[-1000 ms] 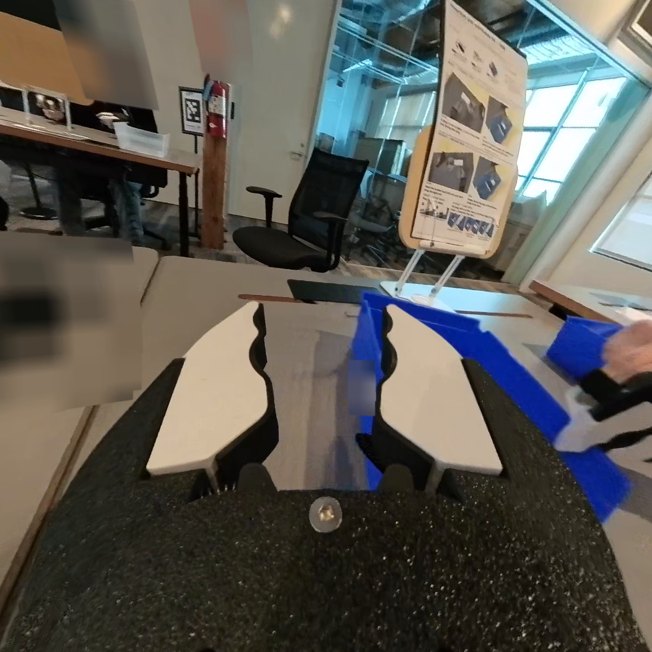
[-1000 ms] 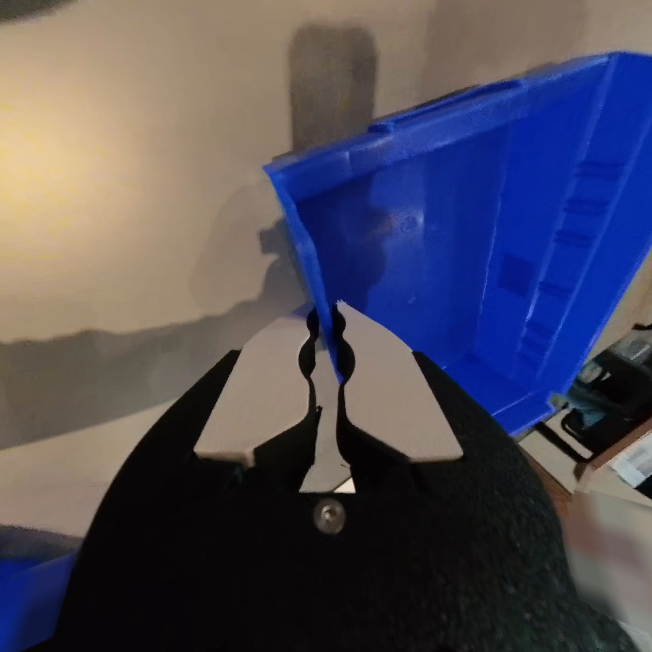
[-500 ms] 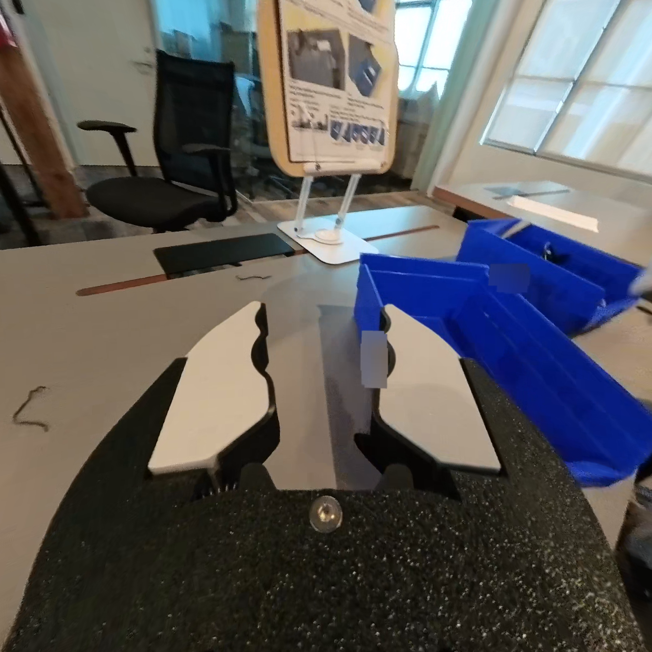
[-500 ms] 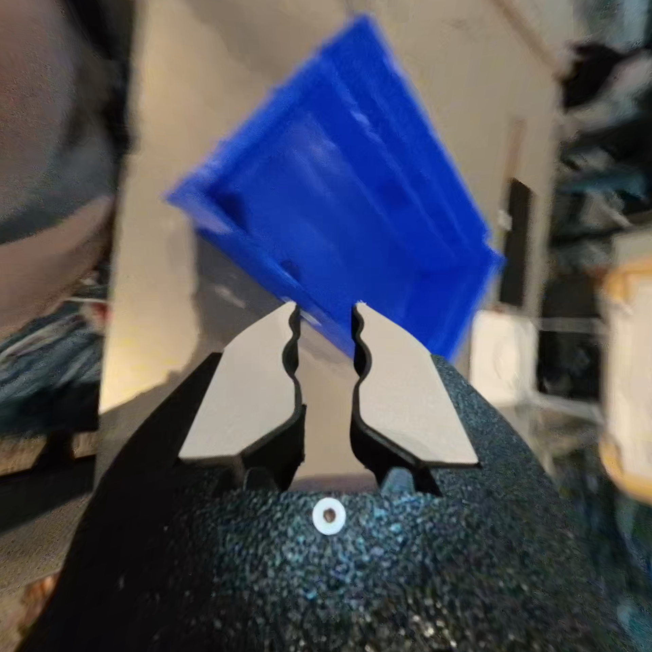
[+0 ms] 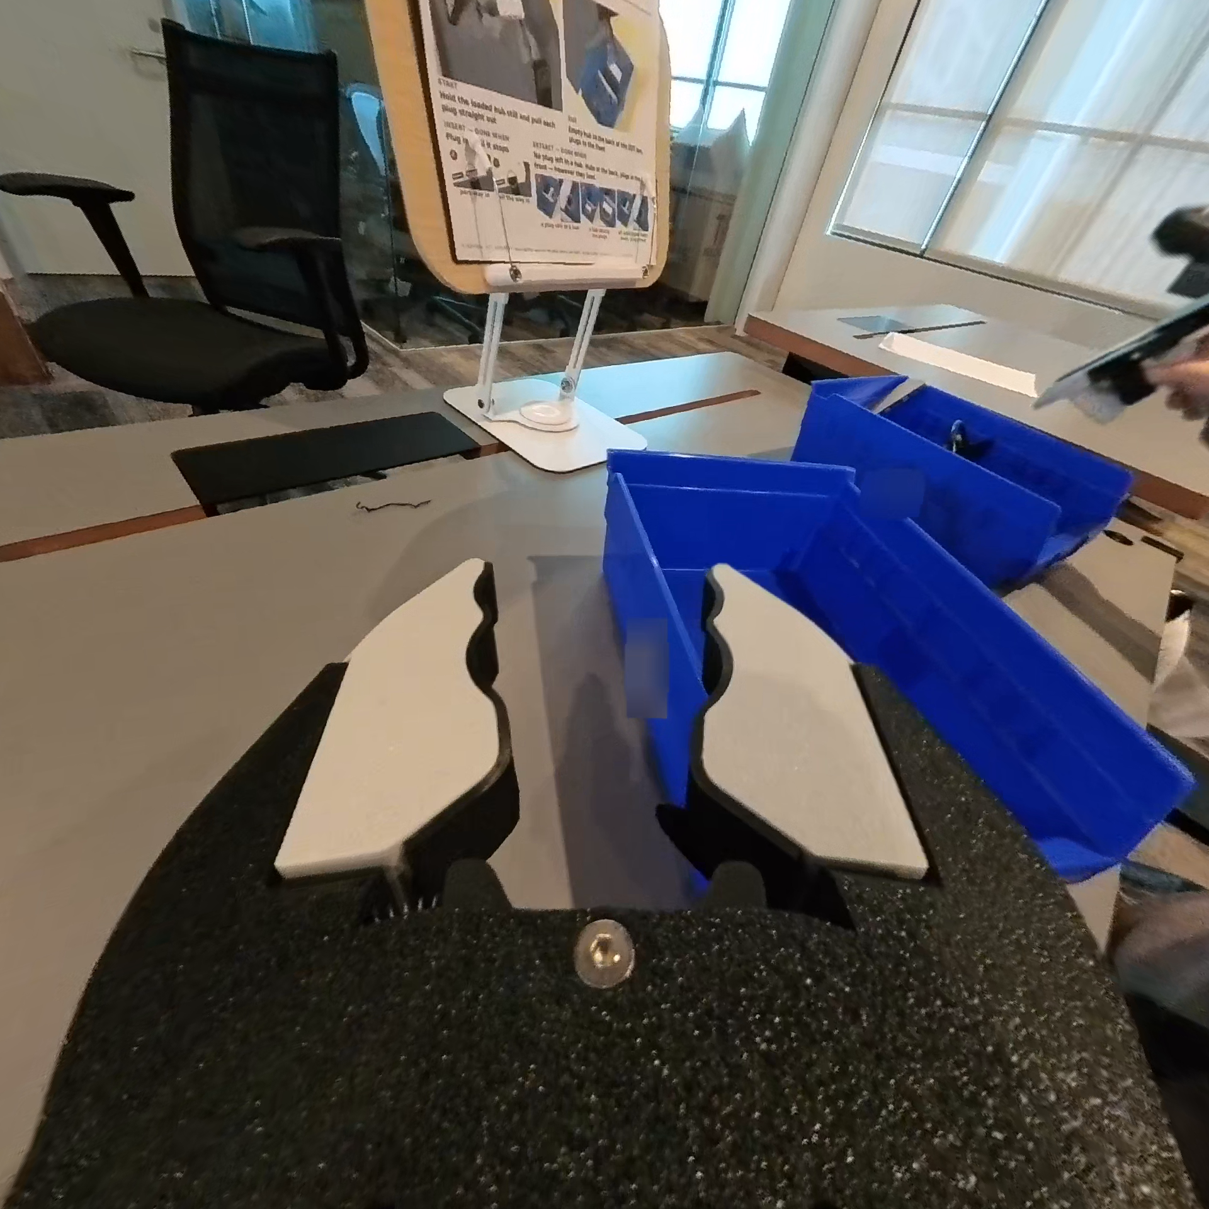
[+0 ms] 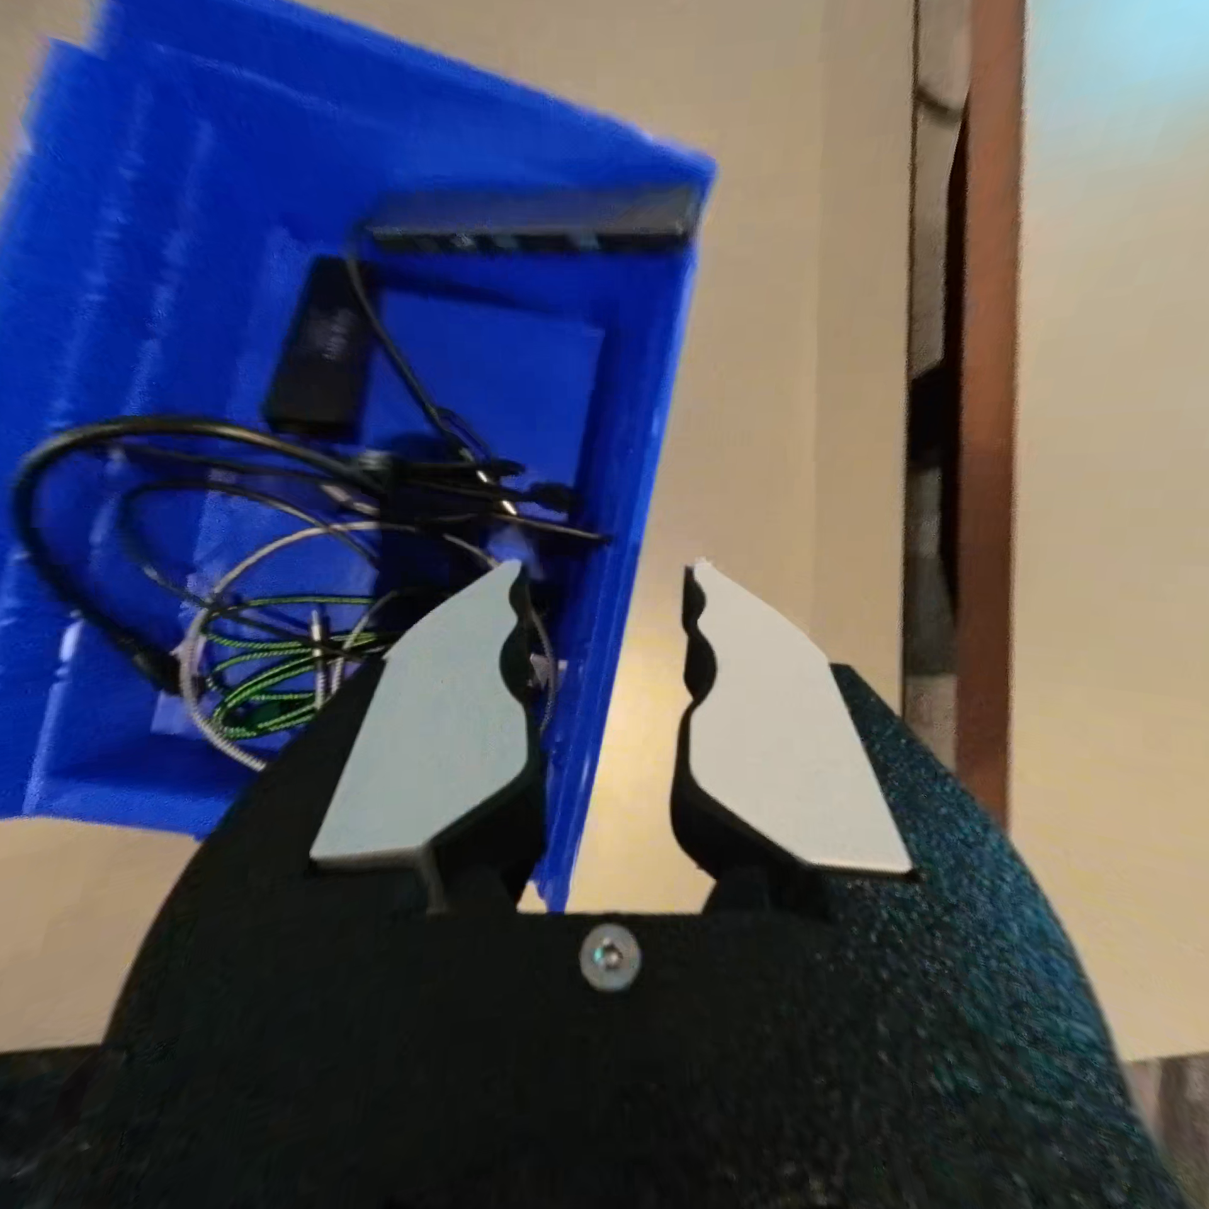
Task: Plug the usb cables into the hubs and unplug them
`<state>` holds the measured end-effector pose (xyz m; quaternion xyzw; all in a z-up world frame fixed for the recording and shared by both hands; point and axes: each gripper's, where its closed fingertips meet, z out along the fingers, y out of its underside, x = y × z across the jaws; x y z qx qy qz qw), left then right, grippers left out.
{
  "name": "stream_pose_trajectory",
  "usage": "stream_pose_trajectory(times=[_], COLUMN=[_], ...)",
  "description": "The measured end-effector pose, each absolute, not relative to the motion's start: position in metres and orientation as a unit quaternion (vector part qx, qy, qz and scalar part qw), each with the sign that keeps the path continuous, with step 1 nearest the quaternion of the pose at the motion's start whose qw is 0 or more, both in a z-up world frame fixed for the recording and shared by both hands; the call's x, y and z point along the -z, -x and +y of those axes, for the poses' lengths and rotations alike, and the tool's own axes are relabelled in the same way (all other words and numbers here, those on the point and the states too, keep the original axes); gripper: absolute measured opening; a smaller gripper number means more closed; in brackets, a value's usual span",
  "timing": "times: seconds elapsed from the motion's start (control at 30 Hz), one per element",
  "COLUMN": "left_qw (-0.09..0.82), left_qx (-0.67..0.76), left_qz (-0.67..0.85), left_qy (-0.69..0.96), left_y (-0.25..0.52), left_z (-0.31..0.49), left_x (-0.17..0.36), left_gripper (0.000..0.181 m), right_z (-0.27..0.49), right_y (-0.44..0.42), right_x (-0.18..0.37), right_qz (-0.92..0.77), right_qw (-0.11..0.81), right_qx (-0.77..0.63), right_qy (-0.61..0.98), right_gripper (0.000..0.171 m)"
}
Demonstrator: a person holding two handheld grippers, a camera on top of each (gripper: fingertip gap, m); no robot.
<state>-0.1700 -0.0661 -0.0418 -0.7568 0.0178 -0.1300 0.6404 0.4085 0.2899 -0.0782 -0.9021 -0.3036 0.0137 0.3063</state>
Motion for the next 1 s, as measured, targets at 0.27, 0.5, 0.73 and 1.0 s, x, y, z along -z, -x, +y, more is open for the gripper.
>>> stream_pose_trajectory(times=[0.27, 0.5, 0.73, 1.0], left_qw=[0.639, 0.641, 0.629, 0.633], left_qx=[0.130, 0.143, 0.154, 0.159], left_qz=[0.004, -0.006, 0.000, -0.004], left_qy=[0.758, 0.754, 0.762, 0.758], left_y=[0.180, 0.185, 0.179, 0.180], left_z=[-0.071, -0.070, -0.066, -0.067], left_x=[0.044, 0.046, 0.052, 0.050], left_gripper=[0.060, 0.059, 0.059, 0.059], right_z=[0.298, 0.275, 0.272, 0.266], right_y=[-0.422, -0.436, -0.417, -0.416], right_x=[0.149, 0.174, 0.176, 0.169], right_qz=[-0.194, -0.254, -0.263, -0.232], right_qw=[0.158, 0.094, 0.128, 0.117], right_qx=[-0.082, -0.035, -0.080, -0.094], right_qy=[0.965, 0.962, 0.953, 0.961], right_gripper=[0.048, 0.031, 0.005, 0.004])
